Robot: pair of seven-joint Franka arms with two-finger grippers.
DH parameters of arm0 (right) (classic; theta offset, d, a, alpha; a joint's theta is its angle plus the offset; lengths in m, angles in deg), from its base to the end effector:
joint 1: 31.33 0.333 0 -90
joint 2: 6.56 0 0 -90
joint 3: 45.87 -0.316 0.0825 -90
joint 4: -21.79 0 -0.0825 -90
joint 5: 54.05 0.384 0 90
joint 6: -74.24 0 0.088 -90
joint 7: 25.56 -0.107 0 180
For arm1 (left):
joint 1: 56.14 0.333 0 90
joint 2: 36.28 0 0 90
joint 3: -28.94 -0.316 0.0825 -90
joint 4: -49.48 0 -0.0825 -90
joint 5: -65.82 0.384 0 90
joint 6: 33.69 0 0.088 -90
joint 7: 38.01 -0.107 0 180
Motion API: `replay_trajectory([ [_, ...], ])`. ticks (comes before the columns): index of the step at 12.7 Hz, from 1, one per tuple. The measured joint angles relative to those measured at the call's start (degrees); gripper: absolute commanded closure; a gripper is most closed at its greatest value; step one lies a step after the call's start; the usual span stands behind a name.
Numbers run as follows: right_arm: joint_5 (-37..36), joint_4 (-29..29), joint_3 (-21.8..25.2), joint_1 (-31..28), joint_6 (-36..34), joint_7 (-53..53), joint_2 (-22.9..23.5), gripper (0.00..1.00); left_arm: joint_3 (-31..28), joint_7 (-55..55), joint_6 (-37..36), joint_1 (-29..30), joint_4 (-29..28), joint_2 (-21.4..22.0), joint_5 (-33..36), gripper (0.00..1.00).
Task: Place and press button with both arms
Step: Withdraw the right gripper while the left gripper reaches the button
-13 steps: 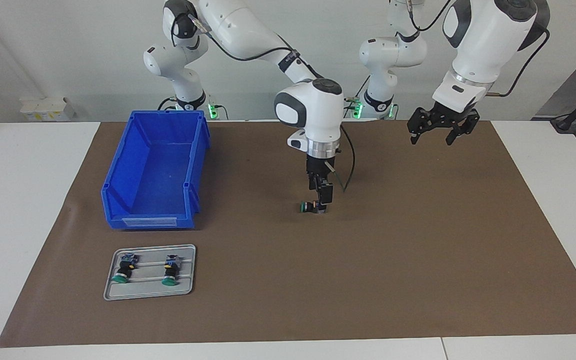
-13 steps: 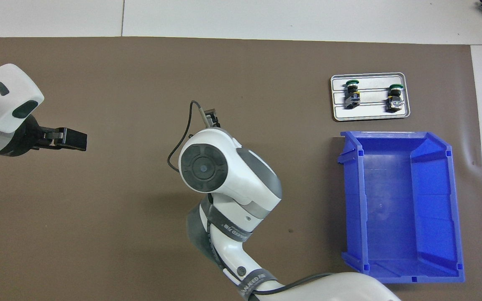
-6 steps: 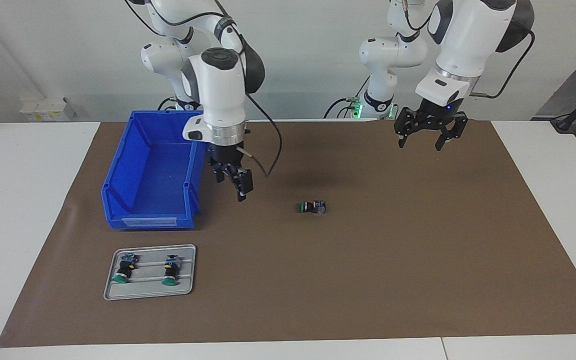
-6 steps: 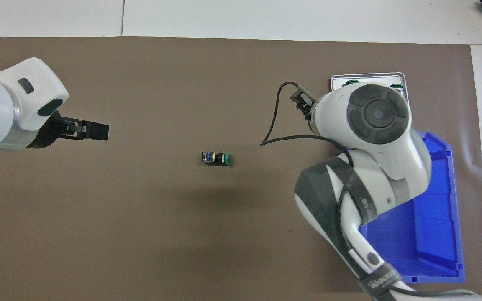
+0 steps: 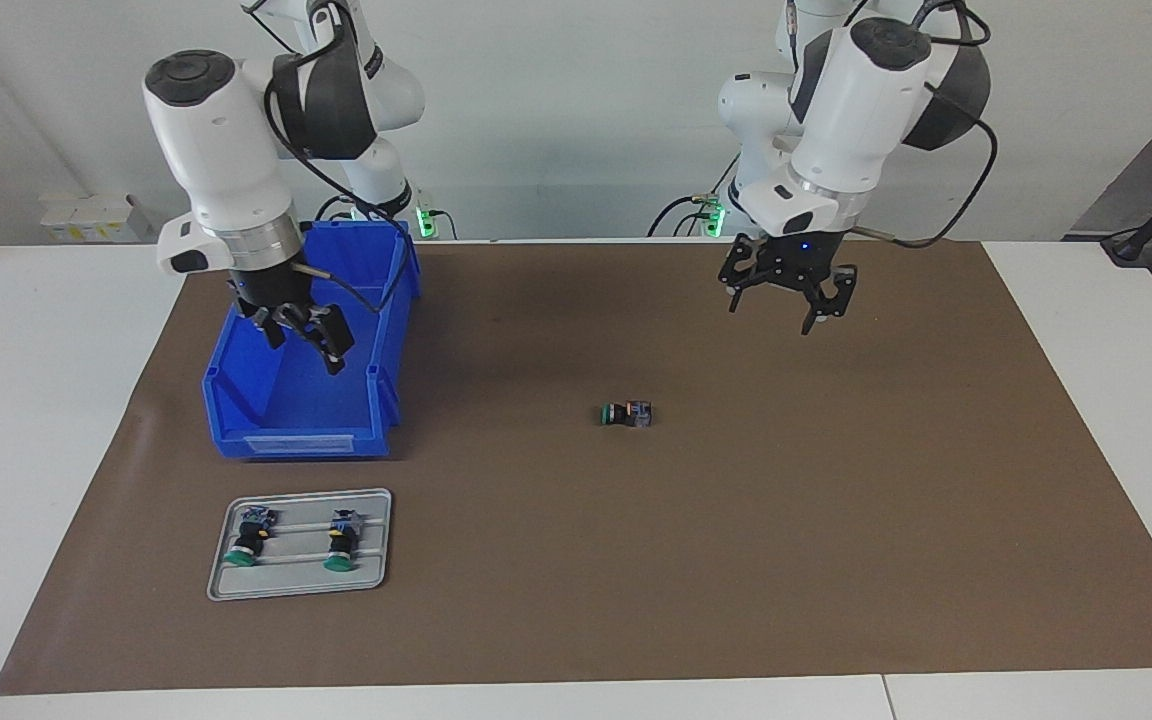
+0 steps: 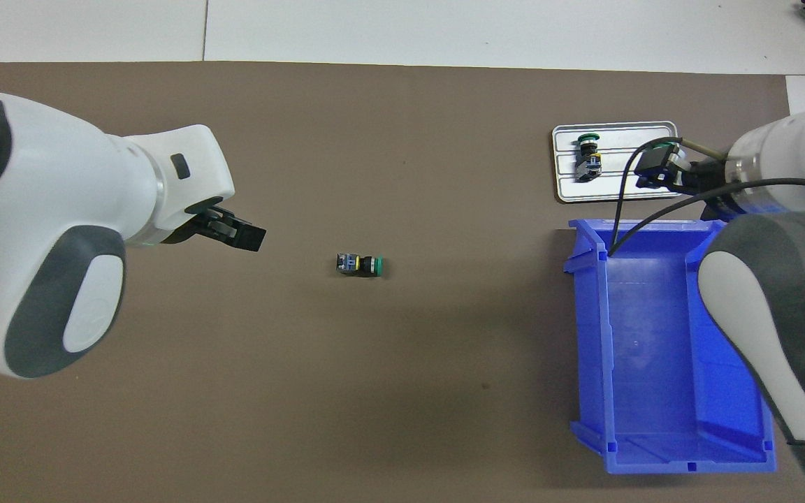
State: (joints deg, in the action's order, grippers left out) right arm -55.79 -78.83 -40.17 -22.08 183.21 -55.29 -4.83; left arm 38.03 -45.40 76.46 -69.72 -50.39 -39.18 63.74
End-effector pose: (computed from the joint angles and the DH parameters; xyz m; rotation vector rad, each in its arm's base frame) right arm 0.5835 0.0347 0.5488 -3.0553 0.6969 -0.1883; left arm 0.5460 -0.2288 0.5456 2.9753 -0.7814 0.1888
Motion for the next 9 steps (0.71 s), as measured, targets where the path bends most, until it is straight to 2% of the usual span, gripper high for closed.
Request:
replay_trajectory([
  [3, 0.03, 0.82, 0.09, -3.06, -3.38, 7.04, -1.39, 0.0, 0.12, -7.69, 3.83, -3.34, 4.04, -7.5, 0.0, 0.01],
  [4, 0.04, 2.47, 0.1, -4.37, -6.35, 11.37, -1.76, 0.0, 0.14, -12.02, 4.92, -3.72, 4.87, -8.78, -0.02, 0.05],
  [7, 0.06, 8.68, 0.17, -8.9, -14.57, 20.21, -3.15, 0.0, 0.4, -20.04, 8.45, -5.5, 5.08, -10.76, -0.56, 0.07],
  [9, 0.06, 9.99, 0.03, -9.28, -18.11, 21.15, -4.39, 0.0, 0.58, -22.31, 10.07, -8.42, 5.03, -12.86, -0.58, 0.2],
])
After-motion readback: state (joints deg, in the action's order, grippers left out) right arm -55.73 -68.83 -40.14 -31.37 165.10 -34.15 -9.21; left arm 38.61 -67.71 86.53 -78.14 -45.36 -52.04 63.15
